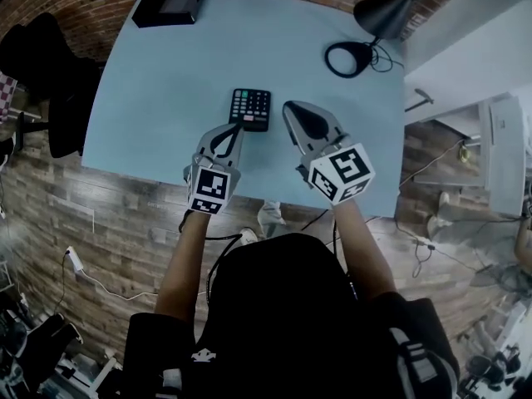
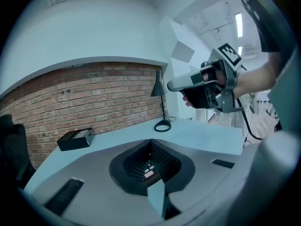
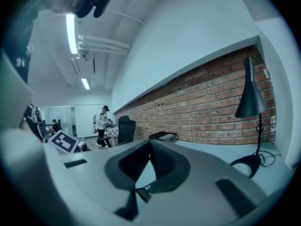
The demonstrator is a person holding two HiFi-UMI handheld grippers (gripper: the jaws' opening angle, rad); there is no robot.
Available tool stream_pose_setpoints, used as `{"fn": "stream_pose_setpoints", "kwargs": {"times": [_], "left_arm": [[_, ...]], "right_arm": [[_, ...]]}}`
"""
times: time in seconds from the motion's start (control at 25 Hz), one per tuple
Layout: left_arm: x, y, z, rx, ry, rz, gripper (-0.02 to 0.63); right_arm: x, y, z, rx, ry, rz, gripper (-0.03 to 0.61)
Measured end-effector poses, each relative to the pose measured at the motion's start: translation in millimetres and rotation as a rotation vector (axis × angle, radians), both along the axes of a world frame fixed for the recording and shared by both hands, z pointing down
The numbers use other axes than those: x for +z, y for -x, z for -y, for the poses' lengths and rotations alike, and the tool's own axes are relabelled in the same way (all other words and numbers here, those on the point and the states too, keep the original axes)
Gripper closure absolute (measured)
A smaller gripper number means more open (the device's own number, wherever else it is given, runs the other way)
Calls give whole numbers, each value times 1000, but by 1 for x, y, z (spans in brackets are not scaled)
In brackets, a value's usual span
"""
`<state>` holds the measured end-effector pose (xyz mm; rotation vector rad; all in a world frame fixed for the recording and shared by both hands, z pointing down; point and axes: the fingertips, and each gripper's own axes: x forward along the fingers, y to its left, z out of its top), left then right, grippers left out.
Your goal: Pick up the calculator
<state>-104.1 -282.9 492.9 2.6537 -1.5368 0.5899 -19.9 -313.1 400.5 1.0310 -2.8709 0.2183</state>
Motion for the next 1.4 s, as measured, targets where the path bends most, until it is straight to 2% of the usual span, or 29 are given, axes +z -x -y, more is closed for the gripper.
{"fn": "stream_pose_setpoints", "kwargs": {"times": [0.28,0.56,0.72,0.84,1.04,1.4], "left_arm": [[67,-10,10,64,98,164,607],[106,-12,18,114,175,248,583],[122,-14,18,163,203,303,520],[131,-15,18,202,210,359,497],[148,-15,23,232,197,500,387],[174,-25,35,309,201,628,380]], "right_arm": [[25,-11,11,10,56,-1,574],[43,-15,22,15,92,-9,574],[50,-17,25,22,110,-8,574],[58,-20,24,25,126,-15,574],[68,-22,23,26,149,-20,574],[82,-27,26,38,182,-29,574]]}}
